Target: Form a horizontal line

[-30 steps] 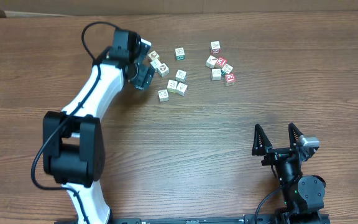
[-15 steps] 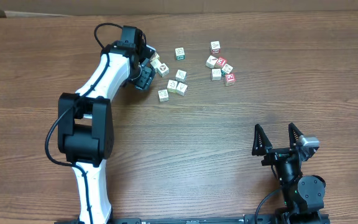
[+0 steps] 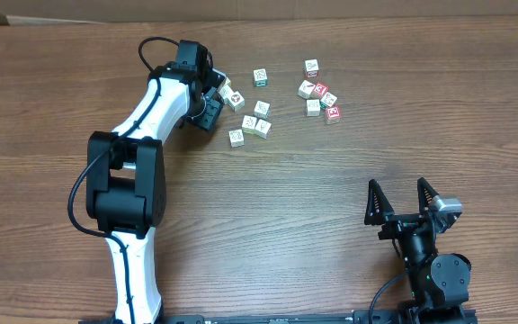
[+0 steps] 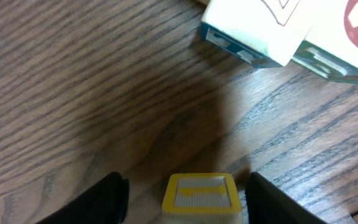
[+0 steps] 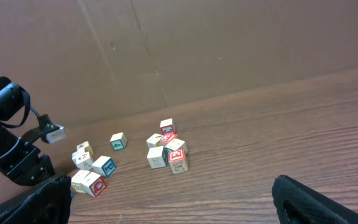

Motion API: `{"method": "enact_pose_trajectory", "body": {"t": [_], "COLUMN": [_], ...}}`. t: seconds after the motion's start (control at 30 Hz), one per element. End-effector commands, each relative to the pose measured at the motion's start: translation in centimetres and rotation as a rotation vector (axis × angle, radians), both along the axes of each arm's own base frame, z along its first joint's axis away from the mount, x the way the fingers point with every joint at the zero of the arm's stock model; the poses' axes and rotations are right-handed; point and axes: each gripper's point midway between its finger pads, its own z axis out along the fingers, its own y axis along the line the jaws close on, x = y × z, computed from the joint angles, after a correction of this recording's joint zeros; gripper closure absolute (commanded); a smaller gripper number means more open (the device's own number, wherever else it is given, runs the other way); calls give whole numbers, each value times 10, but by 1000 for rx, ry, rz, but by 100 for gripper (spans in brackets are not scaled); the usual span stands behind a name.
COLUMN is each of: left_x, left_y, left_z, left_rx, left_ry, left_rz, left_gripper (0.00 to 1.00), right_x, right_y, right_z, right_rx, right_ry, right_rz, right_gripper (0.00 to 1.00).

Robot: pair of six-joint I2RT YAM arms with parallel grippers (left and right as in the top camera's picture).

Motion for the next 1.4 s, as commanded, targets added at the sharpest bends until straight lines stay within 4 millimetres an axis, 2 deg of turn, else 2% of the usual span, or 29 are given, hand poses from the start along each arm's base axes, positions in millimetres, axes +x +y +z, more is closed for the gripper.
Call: {"method": "enact_pose_trajectory", "body": {"t": [0.0, 0.37, 0.9, 1.07, 1.23, 1.37], "left_x": [4, 2, -3, 5, 17, 21], "left_y": [-4, -4, -2, -2, 6, 3], "left_z": [-1, -1, 0, 20, 57, 90], "left_rx": [-25, -31, -28, -24, 14, -12], "left_ry": [2, 11, 36, 20, -19, -35], "left_rz": [14, 38, 65, 81, 123, 188], "left_gripper": [47, 63, 73, 76, 81, 86], "right_x": [0, 0, 0, 0, 0, 0], "right_y": [1, 1, 1, 1, 1, 1], "right_z": [-3, -3, -3, -3, -3, -3], "right_rx": [-3, -3, -3, -3, -3, -3], "right_ry": [1, 1, 1, 2, 1, 1], "right_rz": [6, 6, 6, 6, 6, 6], "right_gripper": [0, 0, 0, 0, 0, 0]}}
